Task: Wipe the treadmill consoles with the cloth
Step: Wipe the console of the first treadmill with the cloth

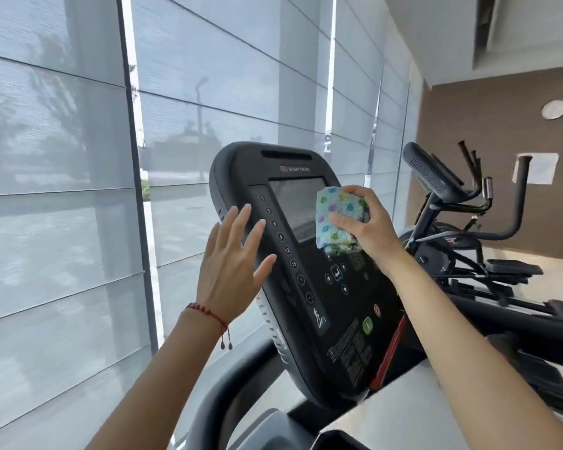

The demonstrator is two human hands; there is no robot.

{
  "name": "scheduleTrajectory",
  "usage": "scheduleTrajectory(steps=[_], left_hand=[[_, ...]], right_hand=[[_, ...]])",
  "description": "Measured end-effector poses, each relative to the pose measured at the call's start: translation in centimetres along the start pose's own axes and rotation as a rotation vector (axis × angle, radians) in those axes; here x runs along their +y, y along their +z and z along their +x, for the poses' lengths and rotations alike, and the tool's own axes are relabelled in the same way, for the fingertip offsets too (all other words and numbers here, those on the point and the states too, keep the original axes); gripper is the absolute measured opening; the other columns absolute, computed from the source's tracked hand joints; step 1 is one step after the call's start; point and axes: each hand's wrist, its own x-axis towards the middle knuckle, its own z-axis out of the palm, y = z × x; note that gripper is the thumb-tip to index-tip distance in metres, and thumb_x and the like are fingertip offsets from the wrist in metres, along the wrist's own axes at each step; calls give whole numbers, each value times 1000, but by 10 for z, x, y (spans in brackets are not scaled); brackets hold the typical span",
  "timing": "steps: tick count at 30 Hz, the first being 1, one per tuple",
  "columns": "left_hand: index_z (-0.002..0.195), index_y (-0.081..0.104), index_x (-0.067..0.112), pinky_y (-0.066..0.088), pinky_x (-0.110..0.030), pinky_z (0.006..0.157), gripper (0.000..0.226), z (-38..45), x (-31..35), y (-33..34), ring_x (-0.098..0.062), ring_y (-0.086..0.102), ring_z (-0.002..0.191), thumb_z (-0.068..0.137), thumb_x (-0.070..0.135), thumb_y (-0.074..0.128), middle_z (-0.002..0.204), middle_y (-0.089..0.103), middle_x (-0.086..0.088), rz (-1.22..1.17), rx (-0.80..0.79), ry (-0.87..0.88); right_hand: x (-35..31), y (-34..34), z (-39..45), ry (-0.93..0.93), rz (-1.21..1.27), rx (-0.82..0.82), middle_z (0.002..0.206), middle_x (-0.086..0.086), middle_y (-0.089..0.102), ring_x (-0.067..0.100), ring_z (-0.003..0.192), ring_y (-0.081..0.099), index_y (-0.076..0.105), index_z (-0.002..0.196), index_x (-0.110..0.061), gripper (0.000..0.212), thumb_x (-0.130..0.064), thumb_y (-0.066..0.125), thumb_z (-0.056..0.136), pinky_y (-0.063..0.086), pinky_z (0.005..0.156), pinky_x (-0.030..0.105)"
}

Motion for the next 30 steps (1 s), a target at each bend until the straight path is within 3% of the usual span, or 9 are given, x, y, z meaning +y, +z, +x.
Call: scheduleTrajectory(steps=[4,9,12,14,16,19,22,26,30], left_hand=[[131,49,4,26,-48,108,59,17,-1,16,-31,25,136,89,44,36,144,37,-17,53,-15,-6],[137,40,1,23,-49,110,61,20,-3,35,-32,16,140,92,42,34,150,26,-17,97,-15,3],[140,35,1,20,-48,111,60,19,-4,41,-33,14,141,93,39,32,151,23,-18,107,19,10],[142,29,2,19,-47,110,59,20,-5,43,-32,12,141,95,39,29,151,21,-17,110,42,15],[143,24,4,19,-47,110,58,21,-5,45,-32,10,142,98,41,21,152,18,-17,114,53,6],[142,25,3,22,-49,110,58,22,-4,47,-32,10,141,99,41,17,152,18,-18,121,49,-7],[142,28,0,22,-49,110,58,21,-3,47,-33,10,141,96,35,28,151,19,-19,134,57,-7],[141,31,-1,24,-51,110,59,22,-2,45,-34,13,140,94,34,32,151,21,-20,165,65,-8],[137,39,-2,25,-50,110,57,22,-2,41,-36,20,138,93,34,35,147,28,-21,217,86,18]], right_hand=[[12,4,36,-17,-41,-63,118,8,51,17,102,55,49,109,-22,39,-1,66,81,54,67,13],[40,10,62,-59,-130,-117,114,1,53,12,97,58,49,106,-31,38,-6,66,83,54,69,16],[57,20,70,-58,-163,-105,103,-9,55,14,94,61,48,105,-33,35,-9,63,85,57,73,30],[63,27,75,-41,-143,-83,104,-3,58,25,95,63,49,103,-34,32,-10,61,86,58,74,43],[66,32,80,-60,-178,-63,103,0,60,26,93,64,51,105,-31,28,-16,63,85,58,73,44],[64,38,83,-113,-220,-33,97,-7,60,18,90,62,55,106,-26,30,-26,70,80,55,77,36],[54,50,84,-169,-194,-41,88,-18,58,4,83,59,55,100,-28,27,-26,71,78,51,78,27],[42,64,85,-274,-200,-94,92,-20,61,-1,85,60,58,102,-27,25,-29,69,80,46,80,14],[46,56,89,-311,-289,-140,94,-19,58,-10,81,55,56,109,-22,27,-32,64,85,38,73,-1]])
